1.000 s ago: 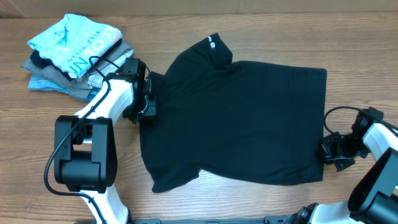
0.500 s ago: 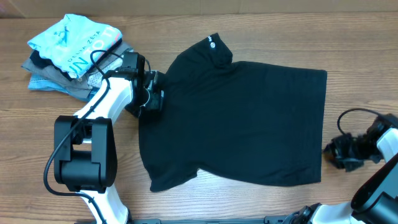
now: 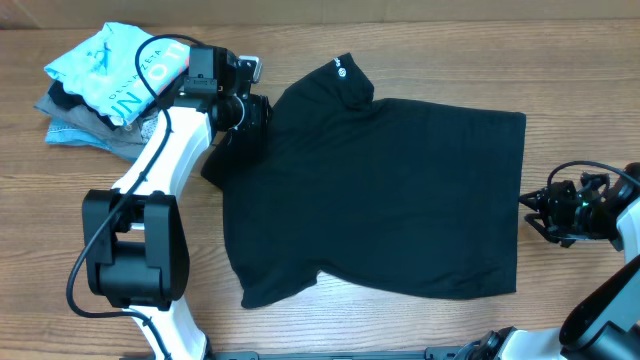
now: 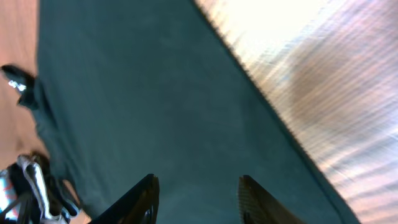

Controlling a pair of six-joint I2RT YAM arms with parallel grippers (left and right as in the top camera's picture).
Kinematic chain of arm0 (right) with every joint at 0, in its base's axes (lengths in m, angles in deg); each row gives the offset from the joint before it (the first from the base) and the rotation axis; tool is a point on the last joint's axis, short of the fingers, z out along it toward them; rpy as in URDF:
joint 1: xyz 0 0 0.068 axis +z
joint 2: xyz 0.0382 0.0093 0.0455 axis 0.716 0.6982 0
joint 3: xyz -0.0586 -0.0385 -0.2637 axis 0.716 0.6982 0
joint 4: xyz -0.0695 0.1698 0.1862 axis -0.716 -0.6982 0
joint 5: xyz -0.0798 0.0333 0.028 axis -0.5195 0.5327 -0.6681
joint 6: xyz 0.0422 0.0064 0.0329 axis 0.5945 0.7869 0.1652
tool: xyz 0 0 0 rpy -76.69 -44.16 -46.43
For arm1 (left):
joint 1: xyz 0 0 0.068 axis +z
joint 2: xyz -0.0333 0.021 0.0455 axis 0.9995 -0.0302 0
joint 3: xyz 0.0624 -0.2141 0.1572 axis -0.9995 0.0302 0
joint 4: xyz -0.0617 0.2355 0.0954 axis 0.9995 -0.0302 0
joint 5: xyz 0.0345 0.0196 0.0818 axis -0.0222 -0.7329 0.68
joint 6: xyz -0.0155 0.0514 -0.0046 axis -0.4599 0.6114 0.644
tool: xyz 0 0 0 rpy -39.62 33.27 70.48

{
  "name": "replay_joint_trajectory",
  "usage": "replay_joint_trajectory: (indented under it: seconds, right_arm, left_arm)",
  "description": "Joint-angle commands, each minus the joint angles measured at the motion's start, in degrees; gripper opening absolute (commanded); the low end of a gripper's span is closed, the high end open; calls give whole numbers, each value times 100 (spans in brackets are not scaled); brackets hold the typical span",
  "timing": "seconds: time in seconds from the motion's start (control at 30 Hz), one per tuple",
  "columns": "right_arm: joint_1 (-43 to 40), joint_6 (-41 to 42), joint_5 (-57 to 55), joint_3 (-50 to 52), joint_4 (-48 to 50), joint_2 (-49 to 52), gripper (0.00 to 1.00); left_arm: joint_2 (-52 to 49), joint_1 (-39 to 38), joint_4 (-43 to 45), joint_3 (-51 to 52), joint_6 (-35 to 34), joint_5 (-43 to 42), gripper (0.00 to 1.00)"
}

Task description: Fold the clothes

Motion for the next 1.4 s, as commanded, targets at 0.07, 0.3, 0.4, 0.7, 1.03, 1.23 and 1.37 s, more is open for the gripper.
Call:
replay_joint_trajectory:
  seconds: [0.07, 0.3, 0.4, 0.7, 1.03, 1.23, 1.37]
  right_arm:
    - [358, -1104, 1790, -129, 295, -111, 48]
    - [1145, -1384, 1491, -129, 297, -111, 50]
    - [1414, -1335, 1078, -129, 291, -111, 51]
    - [1631, -125, -579, -44, 737, -101, 60]
    - [1637, 295, -1519, 17, 1561, 595, 64]
    - [1637, 345, -1735, 15, 2026, 1316, 64]
    - [1637, 671, -2249, 15, 2046, 1425, 31]
  left_arm:
    - [-586, -63, 527, -87, 236, 63, 41]
    - [-1152, -61, 752, -87, 302, 160, 51]
    - [-1294, -61, 761, -87, 299, 461, 40]
    - [-1298, 142, 758, -234, -719, 1873, 4]
    - [-1270, 203, 448, -769, -706, 1198, 63]
    - [-1064, 214, -612, -1648, -490, 964, 67]
    - [-855, 208, -1314, -2122, -444, 894, 67]
